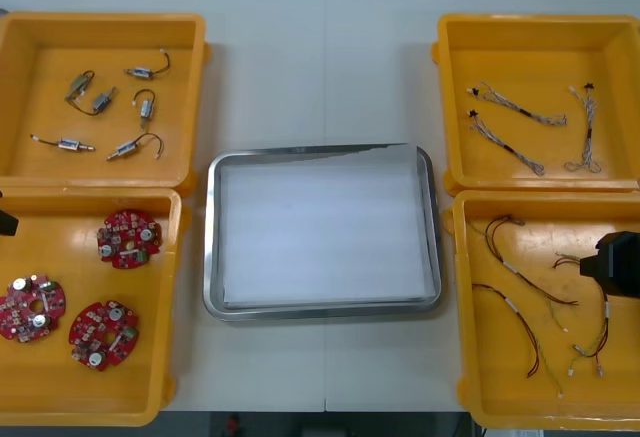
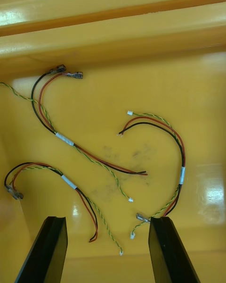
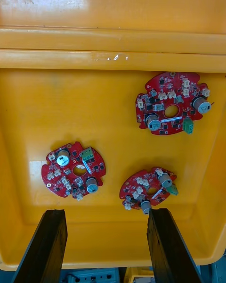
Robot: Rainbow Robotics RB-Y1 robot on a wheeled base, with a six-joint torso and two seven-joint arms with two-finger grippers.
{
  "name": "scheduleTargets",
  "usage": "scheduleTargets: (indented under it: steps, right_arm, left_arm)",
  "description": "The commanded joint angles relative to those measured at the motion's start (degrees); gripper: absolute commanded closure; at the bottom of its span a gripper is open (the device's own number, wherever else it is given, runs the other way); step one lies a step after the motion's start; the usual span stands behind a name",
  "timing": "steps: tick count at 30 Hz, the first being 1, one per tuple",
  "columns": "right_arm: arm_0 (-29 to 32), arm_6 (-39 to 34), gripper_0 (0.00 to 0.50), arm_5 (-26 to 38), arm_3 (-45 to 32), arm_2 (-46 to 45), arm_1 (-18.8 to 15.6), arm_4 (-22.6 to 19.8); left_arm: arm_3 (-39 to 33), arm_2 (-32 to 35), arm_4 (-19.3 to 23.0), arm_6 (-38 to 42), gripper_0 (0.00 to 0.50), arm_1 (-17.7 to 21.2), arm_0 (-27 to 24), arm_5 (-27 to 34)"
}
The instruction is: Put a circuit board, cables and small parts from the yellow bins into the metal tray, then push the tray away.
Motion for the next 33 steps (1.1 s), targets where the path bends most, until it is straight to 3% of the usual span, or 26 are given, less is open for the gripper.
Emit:
scheduleTargets:
  steps: [1, 33]
  right_arm:
    - [1.15, -1.24, 0.000, 0.17, -0.57, -0.53, -1.87, -0.47]
    - [1.15, -1.24, 0.000, 0.17, -0.57, -0.53, -1.87, -0.47]
  left_arm:
    - [-1.33, 1.65, -0.45, -3.02, 0.000, 2.68, 0.88, 0.37]
    - [-1.33, 1.65, -0.45, -3.02, 0.000, 2.68, 0.88, 0.37]
